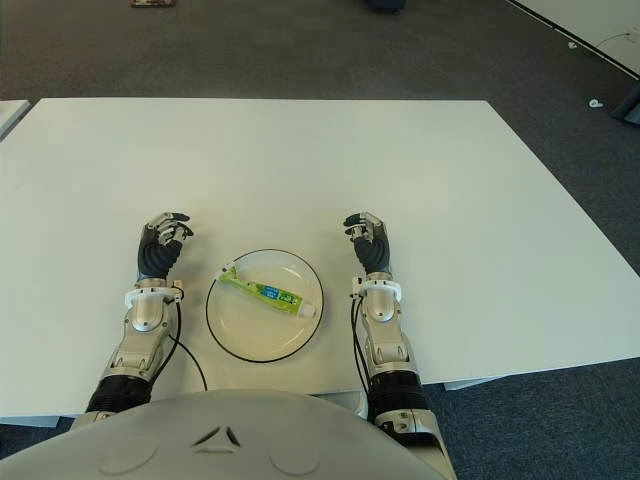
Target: Put the toothpaste on the table into the plate.
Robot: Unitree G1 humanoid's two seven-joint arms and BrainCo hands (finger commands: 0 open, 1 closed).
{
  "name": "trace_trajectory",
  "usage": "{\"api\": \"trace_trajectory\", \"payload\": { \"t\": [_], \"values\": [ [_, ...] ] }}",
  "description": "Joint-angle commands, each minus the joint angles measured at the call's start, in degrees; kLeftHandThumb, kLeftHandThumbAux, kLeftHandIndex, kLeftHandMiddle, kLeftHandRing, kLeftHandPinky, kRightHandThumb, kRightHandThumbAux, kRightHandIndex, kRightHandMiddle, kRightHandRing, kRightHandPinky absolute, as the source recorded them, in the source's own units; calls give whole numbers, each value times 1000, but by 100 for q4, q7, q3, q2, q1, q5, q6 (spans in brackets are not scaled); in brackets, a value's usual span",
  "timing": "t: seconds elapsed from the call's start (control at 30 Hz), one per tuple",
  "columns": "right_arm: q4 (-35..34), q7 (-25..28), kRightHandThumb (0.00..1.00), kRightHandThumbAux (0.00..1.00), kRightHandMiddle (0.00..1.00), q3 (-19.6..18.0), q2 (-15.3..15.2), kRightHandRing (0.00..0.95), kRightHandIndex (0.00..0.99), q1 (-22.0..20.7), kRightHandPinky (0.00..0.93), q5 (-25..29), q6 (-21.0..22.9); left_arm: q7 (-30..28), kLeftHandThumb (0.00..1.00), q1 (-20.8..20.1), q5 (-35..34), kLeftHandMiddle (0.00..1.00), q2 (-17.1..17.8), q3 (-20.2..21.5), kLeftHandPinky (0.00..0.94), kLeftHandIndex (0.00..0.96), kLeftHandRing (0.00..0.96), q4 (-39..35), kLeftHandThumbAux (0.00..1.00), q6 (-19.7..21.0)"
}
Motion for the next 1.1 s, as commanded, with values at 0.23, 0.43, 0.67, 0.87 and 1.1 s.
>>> {"api": "trace_trajectory", "payload": {
  "t": [0.23, 0.43, 0.67, 0.87, 1.1],
  "values": [
    [-13, 11, 837, 691, 466, 26, -9, 471, 413, -37, 472, -48, 78, -186, 711, 80, 110, 613, 162, -160, 564, 434, 613, 83, 716, 312],
    [-3, -4, 837, 692, 466, 19, -8, 472, 410, -47, 478, -62, 58, -165, 710, 119, 129, 611, 196, -217, 564, 434, 612, 45, 716, 396],
    [-6, 40, 837, 691, 465, 15, -5, 470, 412, -57, 475, -23, 72, -153, 710, 173, 132, 615, 213, -229, 557, 434, 615, -5, 716, 376],
    [4, 66, 837, 692, 465, 14, -10, 466, 411, -59, 472, -8, 53, -149, 710, 200, 105, 615, 213, -212, 561, 434, 615, -33, 716, 325],
    [19, 127, 838, 692, 465, 11, -11, 462, 410, -66, 470, 39, 26, -180, 710, 221, 31, 611, 207, -175, 572, 434, 615, -64, 716, 313]
  ]
}}
